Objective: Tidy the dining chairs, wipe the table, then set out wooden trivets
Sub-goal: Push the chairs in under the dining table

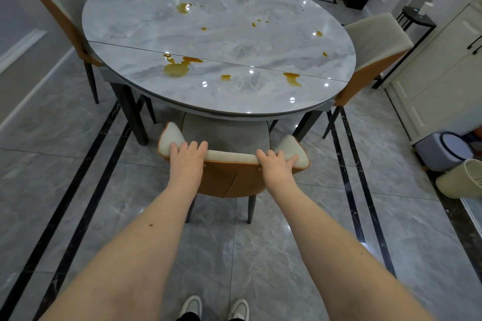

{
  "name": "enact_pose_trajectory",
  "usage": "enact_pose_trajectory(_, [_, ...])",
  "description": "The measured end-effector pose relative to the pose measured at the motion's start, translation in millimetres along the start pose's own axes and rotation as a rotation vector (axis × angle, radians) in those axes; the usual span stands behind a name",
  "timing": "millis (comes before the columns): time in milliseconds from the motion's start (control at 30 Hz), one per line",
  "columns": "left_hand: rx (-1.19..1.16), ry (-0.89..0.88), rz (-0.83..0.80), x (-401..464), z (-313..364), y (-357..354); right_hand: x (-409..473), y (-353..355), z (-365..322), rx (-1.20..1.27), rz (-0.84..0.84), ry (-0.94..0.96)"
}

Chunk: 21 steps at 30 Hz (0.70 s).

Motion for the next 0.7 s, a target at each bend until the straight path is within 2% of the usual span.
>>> enact_pose_trajectory(700, [0.04,-0.001,-0.041,0.1,1.5,2.4,0.8,-0.7,0.6,-0.021,-0.016,0.023])
Point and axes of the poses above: each hand's wrist, its own x-axis towards the middle knuckle, its own y-axis out of the back of the hand, z = x × y, the point moved 2 cm from there along x, towards the middle knuckle, and after that the axes turned 5 degrees about y, right-handed, at the moved point
